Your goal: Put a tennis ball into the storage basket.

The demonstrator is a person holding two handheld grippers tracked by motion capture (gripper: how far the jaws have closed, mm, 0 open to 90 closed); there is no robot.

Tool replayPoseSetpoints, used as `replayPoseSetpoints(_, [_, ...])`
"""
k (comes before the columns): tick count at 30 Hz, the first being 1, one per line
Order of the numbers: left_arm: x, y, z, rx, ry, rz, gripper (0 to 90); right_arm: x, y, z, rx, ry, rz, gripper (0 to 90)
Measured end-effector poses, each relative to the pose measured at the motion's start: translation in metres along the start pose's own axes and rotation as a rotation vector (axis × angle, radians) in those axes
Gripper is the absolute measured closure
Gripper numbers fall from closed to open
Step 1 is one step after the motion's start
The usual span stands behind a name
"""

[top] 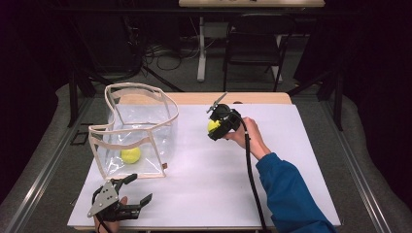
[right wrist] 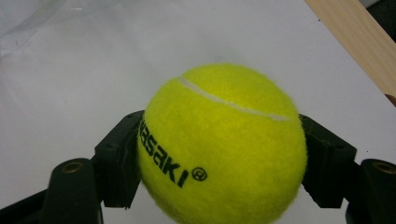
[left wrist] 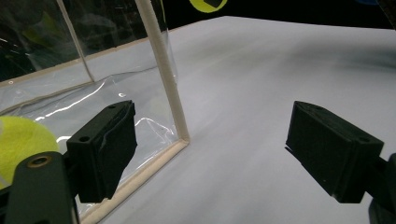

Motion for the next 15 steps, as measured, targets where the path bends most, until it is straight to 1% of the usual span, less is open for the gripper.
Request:
replayPoseSetpoints(1, [0.000, 0.000, 0.000, -0.001, -0.004, 0.002, 15.8, 0.000, 0.000, 0.001, 0.006, -0.002, 0.001, 26.0])
replayPoseSetpoints(2, [-0.001, 0.000, 0.000, 0.002, 0.001, 0.003, 15.8, -0.001, 0.000, 0.002, 0.006, -0.003, -0.002, 25.9])
replayPoseSetpoints(4, [-0.001, 0.000, 0.001, 0.001, 0.002, 0.006, 15.8, -0.001, 0.000, 0.004, 0.006, -0.001, 0.007, 25.9])
replayPoseSetpoints(6, [-0.001, 0.001, 0.001, 0.001, 0.001, -0.003, 15.7, -0.002, 0.001, 0.006, 0.008, -0.010, 0.008, 26.0])
replayPoseSetpoints(8, [0.000, 0.000, 0.000, -0.001, 0.000, -0.002, 15.8, -0.002, 0.001, 0.008, 0.012, -0.006, 0.021, 26.0])
replayPoseSetpoints(12, [0.000, 0.000, -0.001, -0.003, 0.003, -0.007, 15.7, -0.003, 0.002, 0.011, 0.010, 0.000, 0.019, 26.0])
replayPoseSetpoints(15, [0.000, 0.000, -0.001, -0.007, 0.003, 0.001, 15.7, -0.003, 0.002, 0.012, 0.023, -0.001, 0.019, 26.0])
Point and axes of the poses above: each handheld gripper's, and its own axes: z roughly backward along the jaws, y roughly out of its top, x roughly to its right, the point moved 4 cm from there along -z, roughly forward along the jaws, and after that the axes turned 14 degrees about x, right-handed, at the moved point
